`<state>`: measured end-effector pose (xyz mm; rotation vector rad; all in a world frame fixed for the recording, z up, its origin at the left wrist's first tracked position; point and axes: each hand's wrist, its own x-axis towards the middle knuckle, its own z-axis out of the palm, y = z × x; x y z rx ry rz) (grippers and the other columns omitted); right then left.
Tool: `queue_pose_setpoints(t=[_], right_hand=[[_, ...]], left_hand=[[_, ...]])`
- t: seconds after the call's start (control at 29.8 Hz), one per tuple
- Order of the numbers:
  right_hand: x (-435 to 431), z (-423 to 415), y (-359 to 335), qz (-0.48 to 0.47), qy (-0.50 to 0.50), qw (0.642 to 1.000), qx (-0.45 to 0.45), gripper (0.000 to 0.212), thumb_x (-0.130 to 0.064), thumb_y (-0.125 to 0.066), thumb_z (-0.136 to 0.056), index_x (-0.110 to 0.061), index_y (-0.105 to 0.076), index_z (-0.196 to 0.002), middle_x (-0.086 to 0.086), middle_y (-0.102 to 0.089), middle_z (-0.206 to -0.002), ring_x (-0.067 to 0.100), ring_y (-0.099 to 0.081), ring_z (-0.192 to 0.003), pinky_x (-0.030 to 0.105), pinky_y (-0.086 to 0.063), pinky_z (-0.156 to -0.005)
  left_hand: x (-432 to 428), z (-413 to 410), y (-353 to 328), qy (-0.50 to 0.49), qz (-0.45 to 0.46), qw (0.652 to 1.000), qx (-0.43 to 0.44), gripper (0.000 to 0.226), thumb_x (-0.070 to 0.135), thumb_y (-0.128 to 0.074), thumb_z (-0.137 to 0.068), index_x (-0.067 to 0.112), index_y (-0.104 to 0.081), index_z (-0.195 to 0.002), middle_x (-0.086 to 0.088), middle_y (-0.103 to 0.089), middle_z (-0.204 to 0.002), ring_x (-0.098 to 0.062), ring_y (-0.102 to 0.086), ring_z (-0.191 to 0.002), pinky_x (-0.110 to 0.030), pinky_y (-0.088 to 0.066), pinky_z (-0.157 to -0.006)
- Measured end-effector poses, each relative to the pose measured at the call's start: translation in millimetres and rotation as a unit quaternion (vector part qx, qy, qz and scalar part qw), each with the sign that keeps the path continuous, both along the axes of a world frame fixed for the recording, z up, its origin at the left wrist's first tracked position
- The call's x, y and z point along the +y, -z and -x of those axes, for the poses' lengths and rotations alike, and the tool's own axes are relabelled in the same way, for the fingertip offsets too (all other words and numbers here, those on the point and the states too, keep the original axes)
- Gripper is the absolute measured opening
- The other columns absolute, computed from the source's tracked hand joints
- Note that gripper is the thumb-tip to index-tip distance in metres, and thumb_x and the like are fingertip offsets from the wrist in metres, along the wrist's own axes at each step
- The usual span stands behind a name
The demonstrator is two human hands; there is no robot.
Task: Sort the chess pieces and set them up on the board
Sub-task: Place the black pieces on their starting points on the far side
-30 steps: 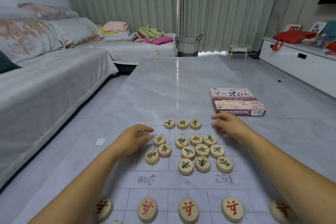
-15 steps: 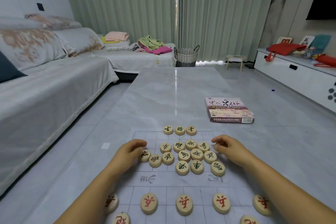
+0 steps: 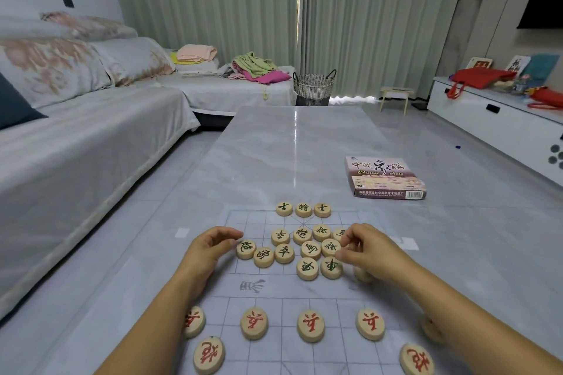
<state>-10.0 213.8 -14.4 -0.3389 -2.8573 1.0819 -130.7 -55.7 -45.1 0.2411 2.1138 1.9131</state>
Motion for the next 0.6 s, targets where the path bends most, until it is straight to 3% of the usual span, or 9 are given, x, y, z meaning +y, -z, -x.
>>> queue_pose_setpoints(t=[0.1, 0.17, 0.27, 0.34, 0.4, 0.5, 0.6], right_hand=[[-11.2, 6.3, -1.3, -0.089, -0.031, 0.995, -0.024, 0.015, -0.03, -0.063, -0.083, -0.025, -0.051, -0.091, -0.007, -0.045, -0.091, 0.013, -0.048, -0.086, 0.025, -0.042, -0.077], [-5.1, 8.8, -3.6, -0.07, 0.002, 0.997, -0.016, 0.007, -0.021, -0.056, -0.087, -0.024, -0.051, -0.09, -0.004, -0.049, -0.096, 0.014, -0.049, -0.086, 0.022, -0.041, -0.072], [17.5, 2.8, -11.7, 0.012, 0.075, 0.997, -0.025, 0.012, -0.009, -0.051, -0.086, -0.019, -0.056, -0.086, 0.002, -0.059, -0.095, 0.017, -0.054, -0.082, 0.025, -0.043, -0.066], [30.9, -6.0, -16.3, 0.034, 0.069, 0.995, -0.064, 0.003, -0.014, -0.056, -0.087, -0.015, -0.059, -0.086, 0.004, -0.063, -0.092, 0.018, -0.056, -0.08, 0.028, -0.044, -0.068], [33.2, -15.4, -17.4, 0.029, 0.053, 0.992, -0.109, 0.02, -0.033, -0.064, -0.084, -0.015, -0.056, -0.085, 0.0, -0.063, -0.084, 0.014, -0.054, -0.074, 0.026, -0.04, -0.065], [21.7, -21.8, -8.8, -0.089, 0.054, 0.979, -0.174, 0.041, -0.058, -0.064, -0.074, -0.021, -0.045, -0.082, -0.004, -0.058, -0.082, 0.012, -0.049, -0.072, 0.027, -0.035, -0.062], [8.7, -23.0, -1.7, -0.218, 0.039, 0.961, -0.168, 0.041, -0.059, -0.059, -0.074, -0.024, -0.041, -0.085, -0.007, -0.053, -0.088, 0.014, -0.05, -0.081, 0.026, -0.035, -0.061]], left_hand=[[-1.2, 1.6, 0.4, 0.006, 0.003, 1.0, -0.007, 0.015, 0.001, -0.056, -0.086, 0.007, -0.067, -0.095, -0.012, -0.068, -0.105, -0.029, -0.06, -0.107, -0.041, -0.043, -0.103], [-2.6, 3.0, 0.6, 0.008, -0.003, 1.0, -0.016, 0.016, 0.002, -0.056, -0.086, 0.008, -0.067, -0.095, -0.013, -0.068, -0.105, -0.03, -0.06, -0.107, -0.043, -0.043, -0.102], [-2.3, 4.3, 0.2, 0.013, -0.006, 1.0, -0.02, 0.016, 0.004, -0.055, -0.086, 0.01, -0.068, -0.093, -0.012, -0.068, -0.106, -0.029, -0.06, -0.107, -0.044, -0.044, -0.102], [-2.3, 4.8, 0.1, 0.011, -0.005, 1.0, -0.018, 0.016, 0.003, -0.055, -0.087, 0.009, -0.067, -0.093, -0.011, -0.068, -0.106, -0.028, -0.06, -0.106, -0.042, -0.044, -0.101], [-1.8, 5.0, 0.3, 0.008, -0.004, 1.0, -0.016, 0.016, 0.003, -0.054, -0.087, 0.007, -0.067, -0.095, -0.011, -0.068, -0.106, -0.026, -0.061, -0.104, -0.04, -0.044, -0.1], [0.5, 3.5, -0.2, 0.009, -0.008, 1.0, -0.01, 0.015, 0.0, -0.054, -0.087, 0.005, -0.066, -0.095, -0.009, -0.067, -0.102, -0.022, -0.06, -0.1, -0.032, -0.045, -0.095], [3.1, 2.1, -0.7, 0.01, -0.003, 1.0, -0.003, 0.014, -0.001, -0.055, -0.086, 0.003, -0.065, -0.095, -0.008, -0.067, -0.098, -0.019, -0.06, -0.095, -0.023, -0.046, -0.086]])
